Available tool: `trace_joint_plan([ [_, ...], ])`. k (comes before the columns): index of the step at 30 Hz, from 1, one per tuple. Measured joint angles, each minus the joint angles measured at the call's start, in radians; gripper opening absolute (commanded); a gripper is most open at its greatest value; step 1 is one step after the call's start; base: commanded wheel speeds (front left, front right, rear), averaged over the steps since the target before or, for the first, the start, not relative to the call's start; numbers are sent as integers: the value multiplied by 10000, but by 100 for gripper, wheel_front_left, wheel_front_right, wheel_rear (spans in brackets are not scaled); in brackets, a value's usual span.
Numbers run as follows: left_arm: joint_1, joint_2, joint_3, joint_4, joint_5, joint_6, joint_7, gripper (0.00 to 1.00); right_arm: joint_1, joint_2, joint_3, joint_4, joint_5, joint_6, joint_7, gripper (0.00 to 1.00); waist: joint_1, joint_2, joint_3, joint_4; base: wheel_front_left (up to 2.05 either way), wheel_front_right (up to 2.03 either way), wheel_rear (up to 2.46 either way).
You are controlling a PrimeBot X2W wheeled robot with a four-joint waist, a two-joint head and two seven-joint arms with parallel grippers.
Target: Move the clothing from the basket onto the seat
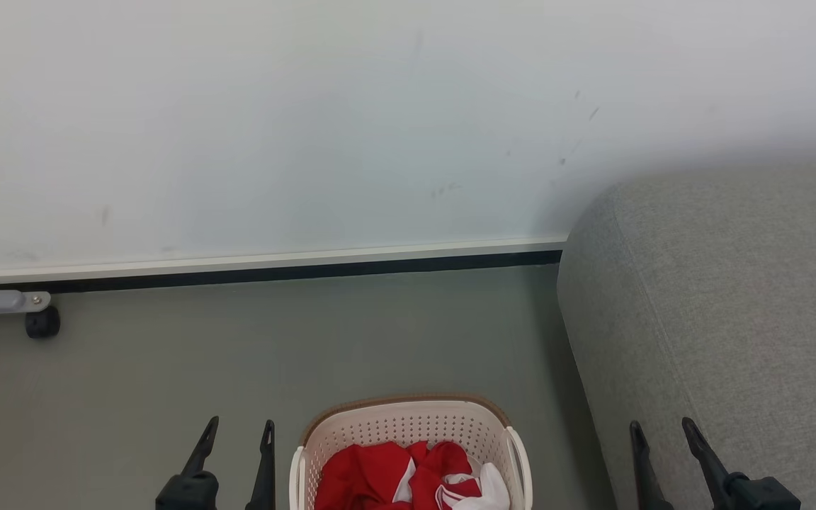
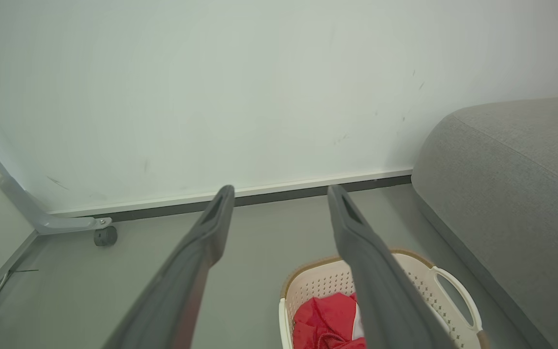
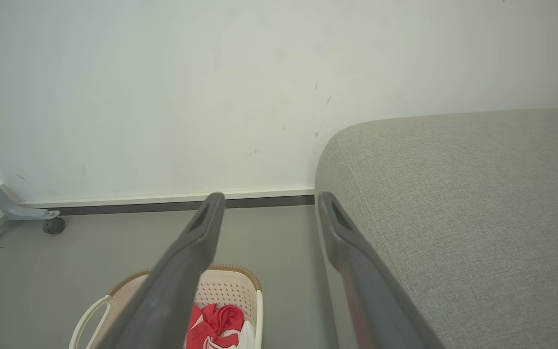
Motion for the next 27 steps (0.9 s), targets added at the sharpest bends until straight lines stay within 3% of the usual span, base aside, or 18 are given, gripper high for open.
trace_joint_plan([
  [15,-478,-50,-324,23,422,-272,0,100,-291,-35,-366,-589,-84,10,-2,100,1,0,1215,-73,0,0,0],
  [27,-1822,-146,-1208,1260,1003,-803,0,100,-1384,-142,-660,-1279,-301,8,-2,100,2,1,2997,-426,0,0,0],
])
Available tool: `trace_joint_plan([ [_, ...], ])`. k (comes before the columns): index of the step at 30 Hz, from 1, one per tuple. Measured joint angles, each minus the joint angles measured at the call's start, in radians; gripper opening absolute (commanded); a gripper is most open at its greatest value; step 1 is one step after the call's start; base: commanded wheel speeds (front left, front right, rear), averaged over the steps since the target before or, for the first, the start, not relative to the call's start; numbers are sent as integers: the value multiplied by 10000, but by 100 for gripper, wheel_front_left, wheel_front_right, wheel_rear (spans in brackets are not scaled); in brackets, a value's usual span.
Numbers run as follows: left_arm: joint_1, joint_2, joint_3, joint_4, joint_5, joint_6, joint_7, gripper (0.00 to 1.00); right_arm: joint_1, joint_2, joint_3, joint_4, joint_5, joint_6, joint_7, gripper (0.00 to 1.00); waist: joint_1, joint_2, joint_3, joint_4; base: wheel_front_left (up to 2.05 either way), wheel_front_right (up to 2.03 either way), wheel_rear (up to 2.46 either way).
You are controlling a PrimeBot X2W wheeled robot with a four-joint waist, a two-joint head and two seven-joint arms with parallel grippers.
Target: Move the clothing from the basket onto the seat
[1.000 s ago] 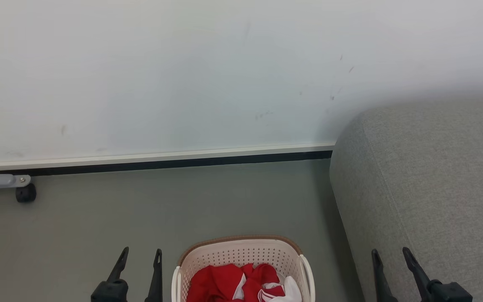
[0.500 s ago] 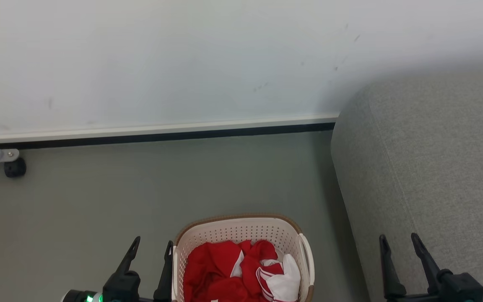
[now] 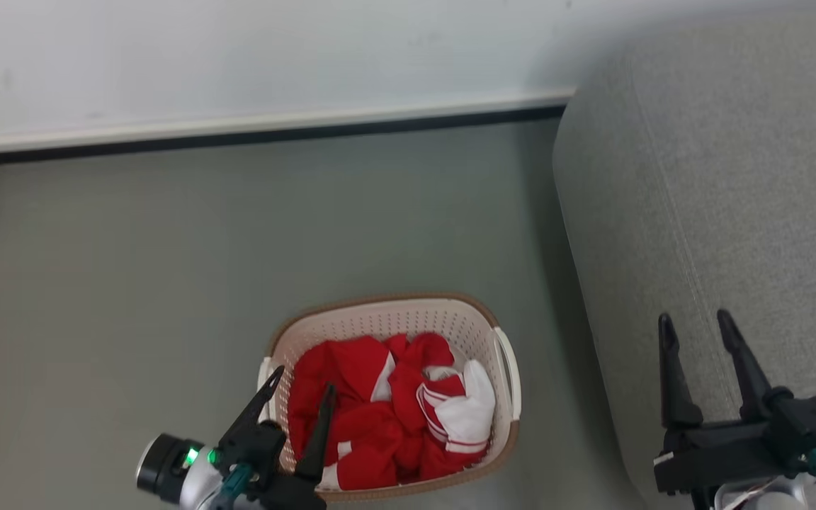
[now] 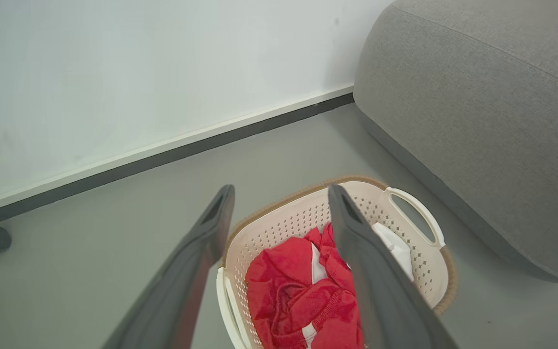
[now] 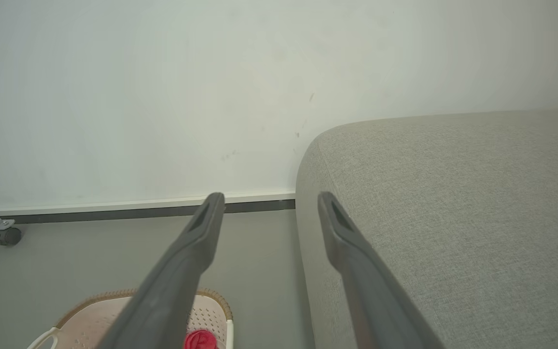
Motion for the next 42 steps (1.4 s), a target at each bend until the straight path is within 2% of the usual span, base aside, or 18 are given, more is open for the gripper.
trace_joint_plan([
  [23,-2982,-420,-1018,2596,748,-176,721,100,-2024,-19,-301,-1843,-437,-98,-75,100,1,1,3239,-916,0,0,0],
  [34,-4275,-424,-1124,3524,1187,-59,988,100,-2657,169,-221,-2646,-516,-98,-75,100,0,1,4888,-1335,0,0,0],
  [42,-5217,-435,-913,3914,1158,205,991,100,-3053,184,-330,-3062,-541,-98,-75,100,0,1,6097,-1554,0,0,0],
])
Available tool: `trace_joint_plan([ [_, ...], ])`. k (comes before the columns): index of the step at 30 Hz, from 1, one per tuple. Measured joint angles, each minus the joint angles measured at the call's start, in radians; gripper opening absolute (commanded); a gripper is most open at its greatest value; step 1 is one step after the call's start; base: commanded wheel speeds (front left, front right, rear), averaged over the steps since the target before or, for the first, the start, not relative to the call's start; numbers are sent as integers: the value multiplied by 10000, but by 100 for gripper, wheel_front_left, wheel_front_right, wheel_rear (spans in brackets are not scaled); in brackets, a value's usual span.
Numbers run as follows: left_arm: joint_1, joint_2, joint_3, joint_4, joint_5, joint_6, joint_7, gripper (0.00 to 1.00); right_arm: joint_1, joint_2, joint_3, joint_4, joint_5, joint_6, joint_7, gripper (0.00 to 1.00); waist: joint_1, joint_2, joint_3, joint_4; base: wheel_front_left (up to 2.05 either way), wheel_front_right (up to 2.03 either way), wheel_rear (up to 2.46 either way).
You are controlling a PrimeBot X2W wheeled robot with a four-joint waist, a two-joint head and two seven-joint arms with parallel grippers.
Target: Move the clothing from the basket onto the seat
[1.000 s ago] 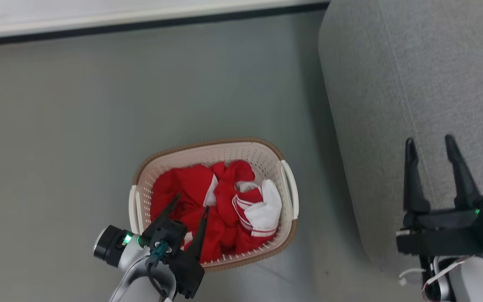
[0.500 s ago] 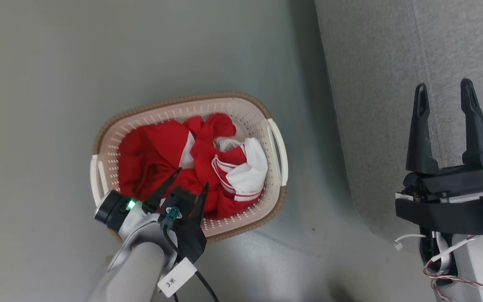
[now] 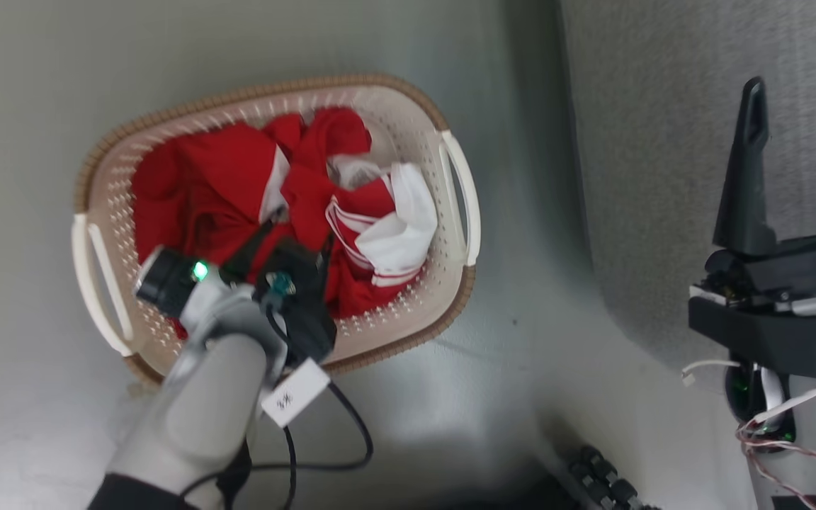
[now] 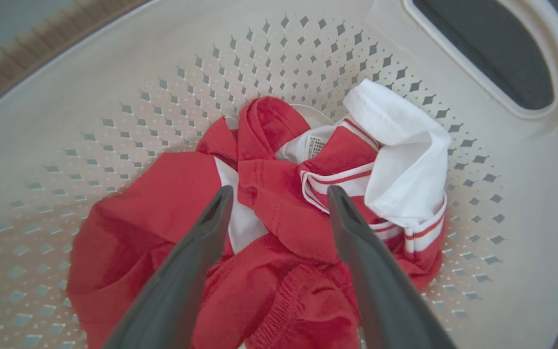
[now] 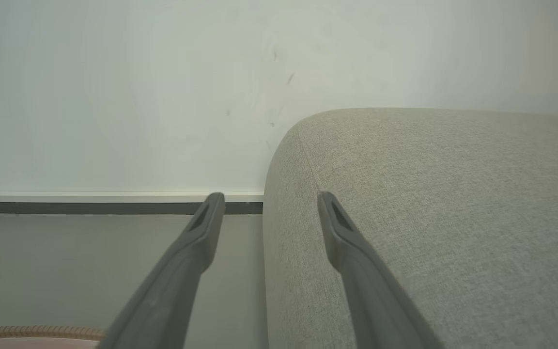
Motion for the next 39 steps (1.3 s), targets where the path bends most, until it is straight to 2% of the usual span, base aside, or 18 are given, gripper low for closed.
trace_joint_plan([
  [12,-1248,-15,159,836,6,238,77,100,-827,121,-96,-159,-228,8,-46,100,-2,-1,1648,-204,0,0,0],
  [21,-1797,-8,353,1323,12,472,-136,100,-982,146,-121,-159,-393,6,-102,100,-3,-2,2060,-289,0,0,0],
  [22,-1833,-8,349,1352,12,483,-196,94,-988,151,-121,-142,-414,6,-102,100,-3,-3,2065,-293,0,0,0],
  [23,-1858,-8,330,1388,12,483,-201,70,-1000,159,-121,-102,-424,6,-104,100,-3,-3,2063,-297,0,0,0],
  [24,-1867,-10,286,1453,13,481,-282,37,-1019,169,-117,-42,-426,8,-104,100,-3,-3,2050,-302,0,0,0],
  [26,-1867,-19,194,1561,15,477,-376,0,-1065,194,-115,98,-428,8,-105,100,-2,-3,1997,-307,0,0,0],
  [39,-1843,-90,54,1597,-199,52,-934,0,-1187,360,-96,1415,-416,190,-98,100,-2,-3,1045,-153,0,0,0],
])
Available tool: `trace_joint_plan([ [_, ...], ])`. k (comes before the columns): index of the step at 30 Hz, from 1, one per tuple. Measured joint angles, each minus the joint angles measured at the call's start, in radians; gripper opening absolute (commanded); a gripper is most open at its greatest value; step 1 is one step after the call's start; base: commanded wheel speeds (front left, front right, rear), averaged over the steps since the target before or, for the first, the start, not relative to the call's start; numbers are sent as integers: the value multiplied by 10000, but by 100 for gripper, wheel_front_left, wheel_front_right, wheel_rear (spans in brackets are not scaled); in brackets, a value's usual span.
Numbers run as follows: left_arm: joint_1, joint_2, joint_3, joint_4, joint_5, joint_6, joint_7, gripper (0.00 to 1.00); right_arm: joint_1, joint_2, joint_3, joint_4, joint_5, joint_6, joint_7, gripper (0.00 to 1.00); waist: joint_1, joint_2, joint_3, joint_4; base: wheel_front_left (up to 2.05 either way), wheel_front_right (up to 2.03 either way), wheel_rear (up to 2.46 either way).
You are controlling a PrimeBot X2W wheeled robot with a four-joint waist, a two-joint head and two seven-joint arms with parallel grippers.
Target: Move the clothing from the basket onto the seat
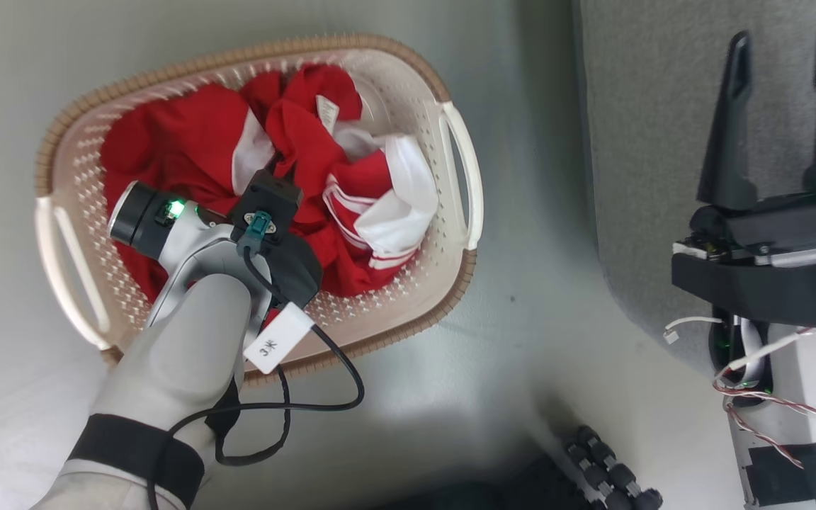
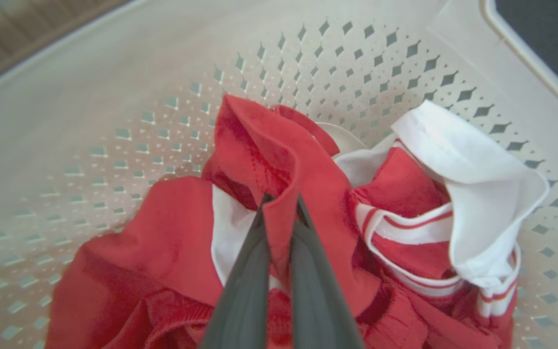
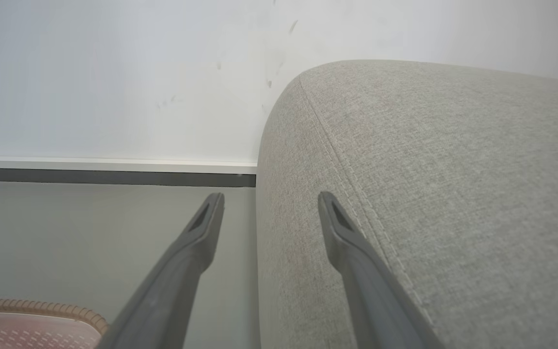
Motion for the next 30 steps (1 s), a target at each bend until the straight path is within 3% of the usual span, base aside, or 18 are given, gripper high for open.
trace_joint_plan([
  [9,182,-25,150,-453,-642,-395,-58,0,46,42,-50,989,81,238,19,100,0,1,-1151,304,0,0,0],
  [13,397,-29,-190,-1402,-1185,-700,-58,0,84,38,-111,1390,94,364,23,100,0,1,-1850,518,0,0,0],
  [30,397,-61,-1057,-3285,-2105,-859,-58,0,749,-113,-458,2516,163,706,25,100,-1,0,-4191,1241,0,0,0],
])
